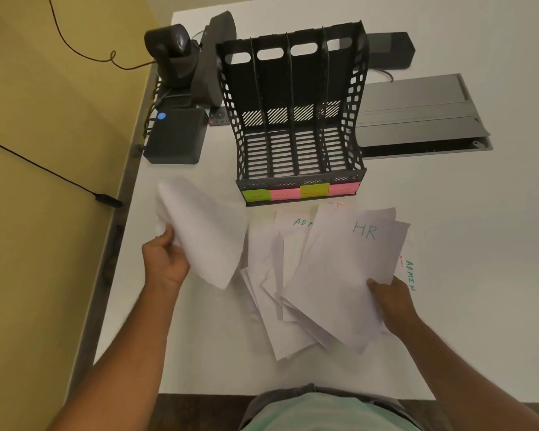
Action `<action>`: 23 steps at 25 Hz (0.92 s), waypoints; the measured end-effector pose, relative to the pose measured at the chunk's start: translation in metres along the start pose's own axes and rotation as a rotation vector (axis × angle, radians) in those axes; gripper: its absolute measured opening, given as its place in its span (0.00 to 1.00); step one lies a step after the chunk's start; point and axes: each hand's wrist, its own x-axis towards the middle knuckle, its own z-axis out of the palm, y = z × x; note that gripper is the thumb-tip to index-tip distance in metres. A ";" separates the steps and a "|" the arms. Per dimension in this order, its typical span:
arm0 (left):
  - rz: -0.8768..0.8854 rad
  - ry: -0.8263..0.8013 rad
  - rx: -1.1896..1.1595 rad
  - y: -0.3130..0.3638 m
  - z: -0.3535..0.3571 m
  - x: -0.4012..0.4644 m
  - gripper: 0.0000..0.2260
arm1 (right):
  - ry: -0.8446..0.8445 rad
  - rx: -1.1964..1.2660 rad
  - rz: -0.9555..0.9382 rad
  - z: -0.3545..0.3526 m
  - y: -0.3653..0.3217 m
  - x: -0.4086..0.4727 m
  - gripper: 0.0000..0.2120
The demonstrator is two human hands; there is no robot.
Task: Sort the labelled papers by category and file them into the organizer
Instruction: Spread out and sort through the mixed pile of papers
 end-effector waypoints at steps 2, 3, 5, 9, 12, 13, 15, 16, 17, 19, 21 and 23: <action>-0.037 -0.146 -0.096 -0.013 0.029 -0.020 0.12 | -0.046 0.025 -0.002 0.014 -0.005 -0.006 0.18; -0.064 -0.200 -0.117 -0.024 0.043 -0.029 0.12 | -0.072 0.033 0.000 0.021 -0.008 -0.010 0.17; -0.126 -0.290 -0.108 -0.051 0.065 -0.047 0.12 | -0.118 0.074 0.023 0.032 -0.010 -0.013 0.16; -0.284 -0.389 -0.116 -0.105 0.065 -0.058 0.18 | -0.137 0.181 0.118 0.042 -0.011 -0.014 0.15; -0.352 -0.254 0.023 -0.134 0.037 -0.053 0.16 | -0.164 0.242 0.172 0.034 -0.003 -0.010 0.17; -0.333 -0.123 0.184 -0.143 0.024 -0.049 0.14 | -0.170 0.269 0.187 0.032 -0.001 -0.009 0.19; -0.233 0.193 0.606 -0.161 -0.007 -0.038 0.12 | -0.151 0.316 0.229 0.027 0.003 -0.007 0.19; -0.167 0.285 0.790 -0.168 -0.021 -0.035 0.13 | -0.136 0.331 0.252 0.025 0.005 -0.006 0.19; -0.106 0.305 0.958 -0.174 -0.030 -0.035 0.16 | -0.126 0.345 0.271 0.024 0.008 -0.004 0.19; -0.034 0.233 1.190 -0.184 -0.039 -0.036 0.22 | -0.132 0.404 0.284 0.026 0.008 -0.007 0.19; -0.008 0.209 1.220 -0.196 -0.032 -0.045 0.21 | -0.119 0.530 0.275 0.030 0.006 -0.010 0.19; -0.044 0.166 1.193 -0.207 -0.020 -0.054 0.20 | -0.109 0.604 0.249 0.033 0.002 -0.010 0.19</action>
